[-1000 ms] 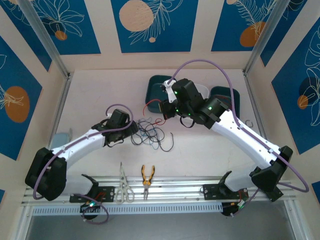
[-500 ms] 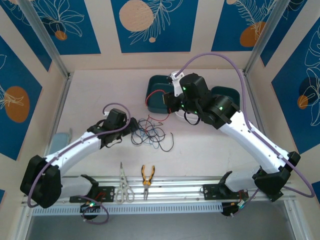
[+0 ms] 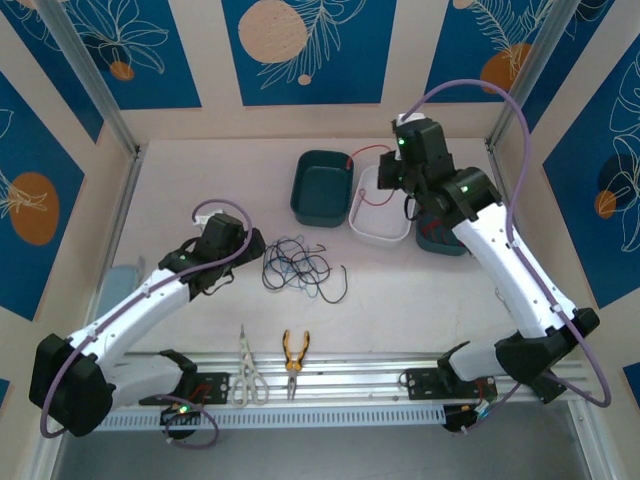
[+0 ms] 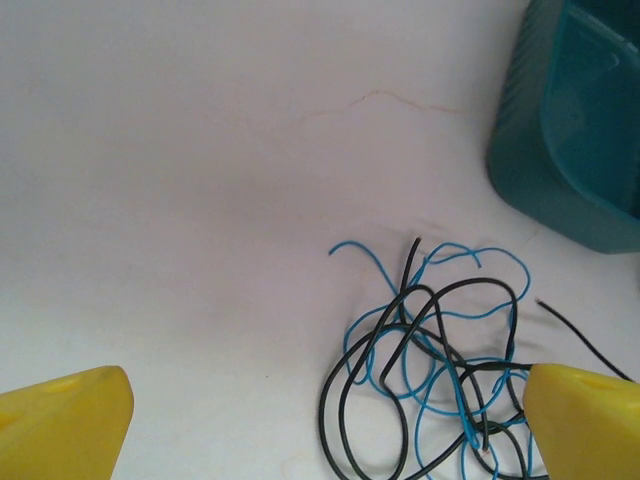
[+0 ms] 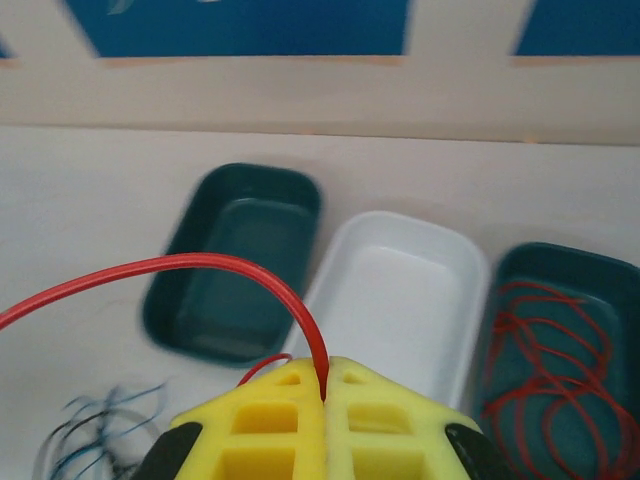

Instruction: Untangle the cables

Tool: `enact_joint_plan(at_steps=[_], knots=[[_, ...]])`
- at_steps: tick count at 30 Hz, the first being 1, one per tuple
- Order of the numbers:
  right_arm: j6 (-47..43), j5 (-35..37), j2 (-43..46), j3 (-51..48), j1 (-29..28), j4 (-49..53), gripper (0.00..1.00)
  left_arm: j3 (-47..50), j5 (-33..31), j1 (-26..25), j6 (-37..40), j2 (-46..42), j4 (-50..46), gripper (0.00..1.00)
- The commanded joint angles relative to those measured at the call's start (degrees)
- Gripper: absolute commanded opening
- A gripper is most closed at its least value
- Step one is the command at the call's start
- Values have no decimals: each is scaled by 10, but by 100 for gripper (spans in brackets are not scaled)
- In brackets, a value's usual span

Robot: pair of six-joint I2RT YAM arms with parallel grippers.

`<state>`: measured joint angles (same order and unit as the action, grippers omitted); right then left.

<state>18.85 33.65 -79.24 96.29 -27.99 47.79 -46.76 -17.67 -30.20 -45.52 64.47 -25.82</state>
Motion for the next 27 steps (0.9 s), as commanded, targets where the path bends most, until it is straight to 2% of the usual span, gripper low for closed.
enact_joint_plan(at_steps=[1,6,15,27], knots=[[21,21,-4,10,57,5,0,-29,-5,9,55,7,-14,100],[28,13,-20,6,143,-19,0,-49,33,20,109,37,0,100],[35,3,-58,-18,254,-49,0,-73,72,33,154,85,43,100],[41,-59,-90,-83,338,-112,0,-81,115,37,155,121,77,100]])
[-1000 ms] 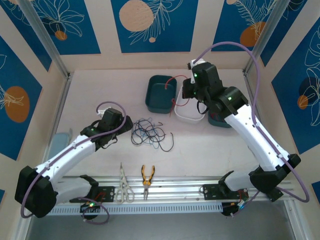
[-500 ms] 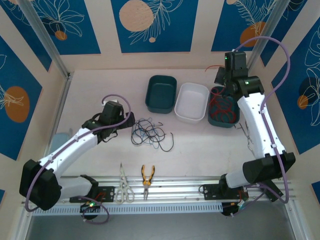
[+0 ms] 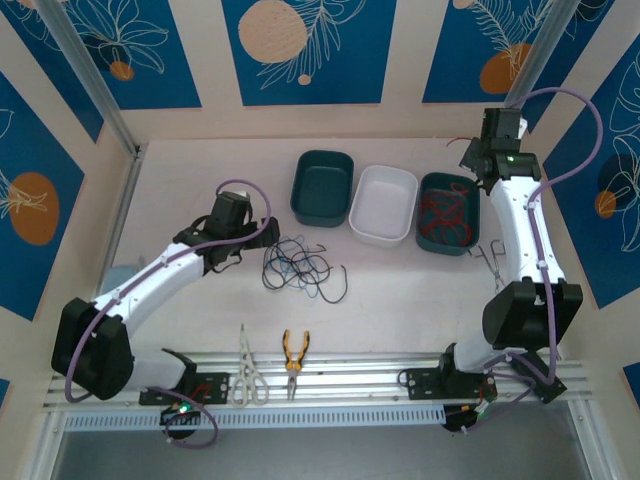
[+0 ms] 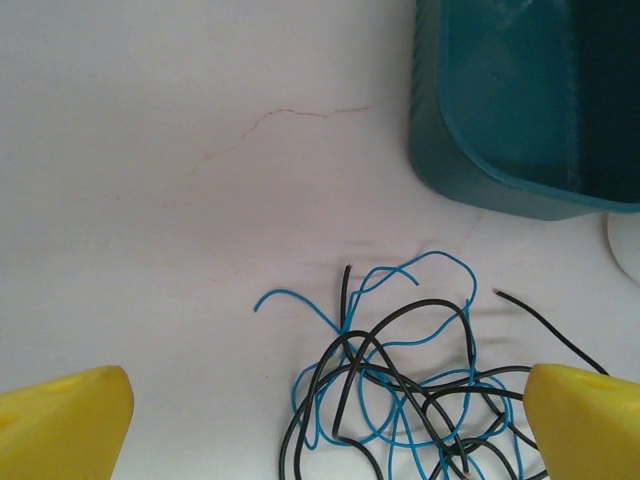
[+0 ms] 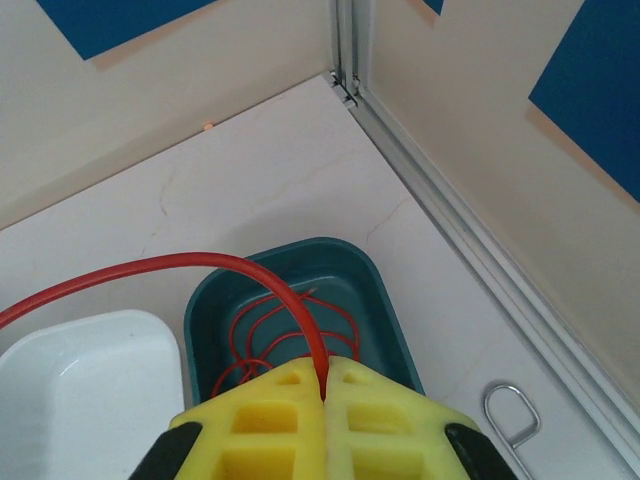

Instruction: Untangle the cables

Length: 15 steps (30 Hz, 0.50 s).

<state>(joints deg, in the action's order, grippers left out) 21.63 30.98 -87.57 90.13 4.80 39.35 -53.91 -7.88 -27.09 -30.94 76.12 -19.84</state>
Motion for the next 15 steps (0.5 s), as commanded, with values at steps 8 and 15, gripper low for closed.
enact_joint_plan(at_steps=[8,15], knots=[[33,-82,-64,-61,21,-18,0,-10,33,7,9,11,26,100],[54,-80,-145,-40,26,53,0,-6,42,8,12,7,22,100]])
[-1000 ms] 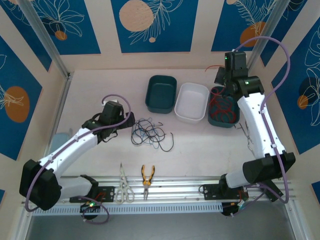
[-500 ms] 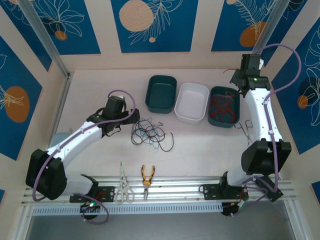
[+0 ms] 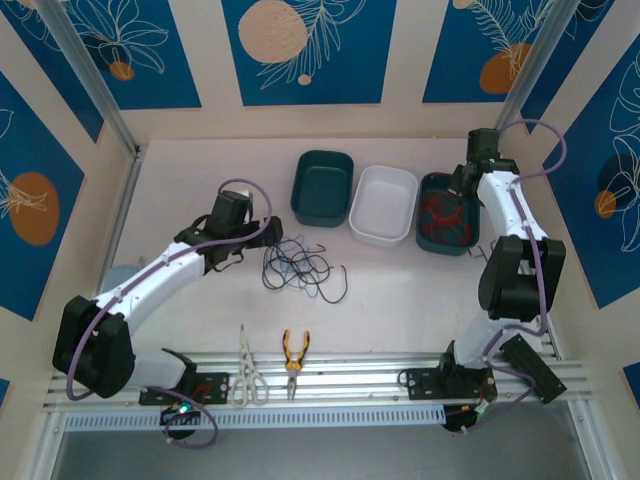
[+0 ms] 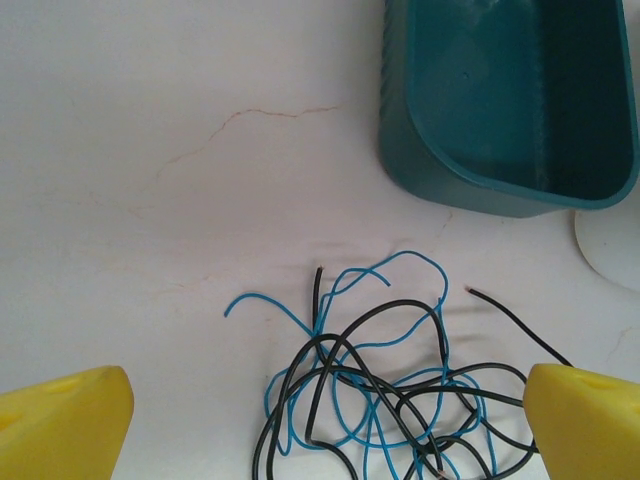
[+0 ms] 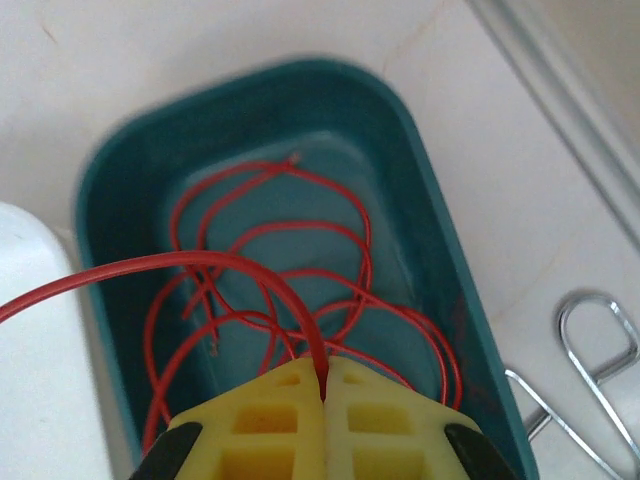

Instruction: Untangle the cables

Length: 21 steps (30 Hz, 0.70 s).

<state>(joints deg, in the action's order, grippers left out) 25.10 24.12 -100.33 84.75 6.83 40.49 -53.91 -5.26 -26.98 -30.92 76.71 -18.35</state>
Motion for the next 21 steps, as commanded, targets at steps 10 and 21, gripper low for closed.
enact_joint_plan(at_steps=[10,21], knots=[[18,42,-106,61,20,84,0,4,19,7,14,7,13,100],[-17,48,-204,147,19,83,7,-37,64,14,19,69,40,100]])
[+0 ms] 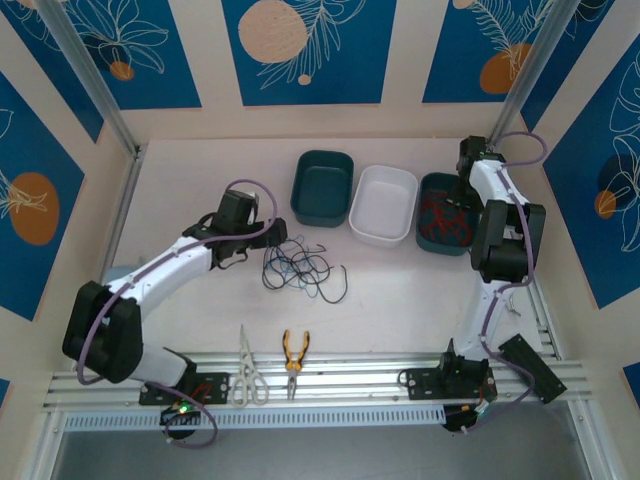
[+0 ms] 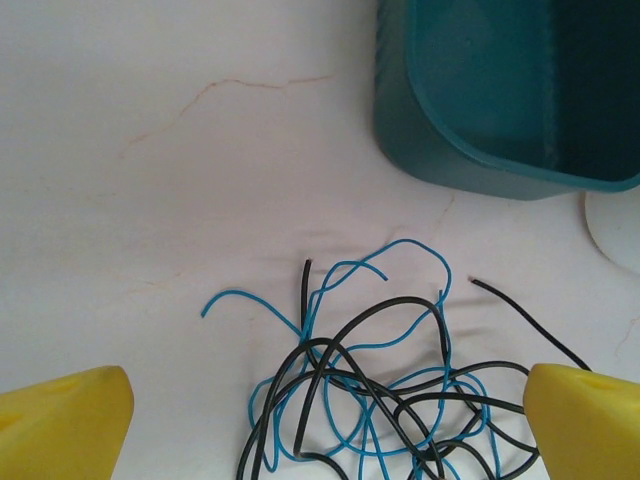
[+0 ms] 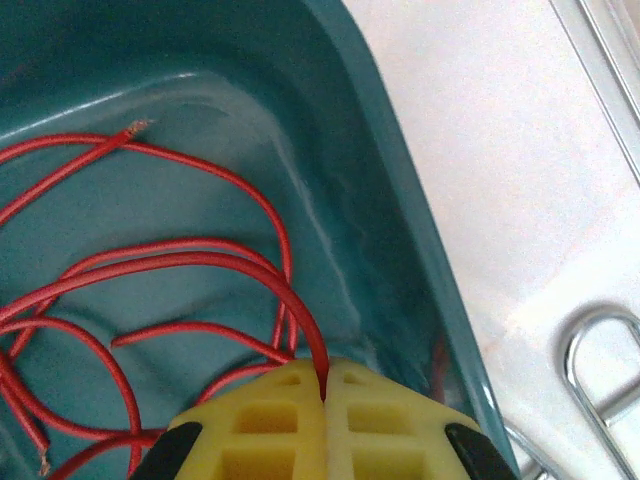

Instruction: Untangle the cables

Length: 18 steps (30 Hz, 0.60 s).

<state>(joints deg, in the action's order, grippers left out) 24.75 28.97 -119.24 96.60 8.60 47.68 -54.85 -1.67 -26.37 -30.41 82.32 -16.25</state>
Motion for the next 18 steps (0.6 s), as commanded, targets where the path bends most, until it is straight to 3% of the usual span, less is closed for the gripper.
enact_joint_plan(at_steps=[1,8,18], knots=[[-15,-5,-22,36,1,15,9,-32,35,8,15,21,24,100],[-23,-13,-25,46,-8,23,37,-85,73,10,16,83,33,99],[-18,-25,44,43,-11,36,46,-177,74,10,50,190,14,85]])
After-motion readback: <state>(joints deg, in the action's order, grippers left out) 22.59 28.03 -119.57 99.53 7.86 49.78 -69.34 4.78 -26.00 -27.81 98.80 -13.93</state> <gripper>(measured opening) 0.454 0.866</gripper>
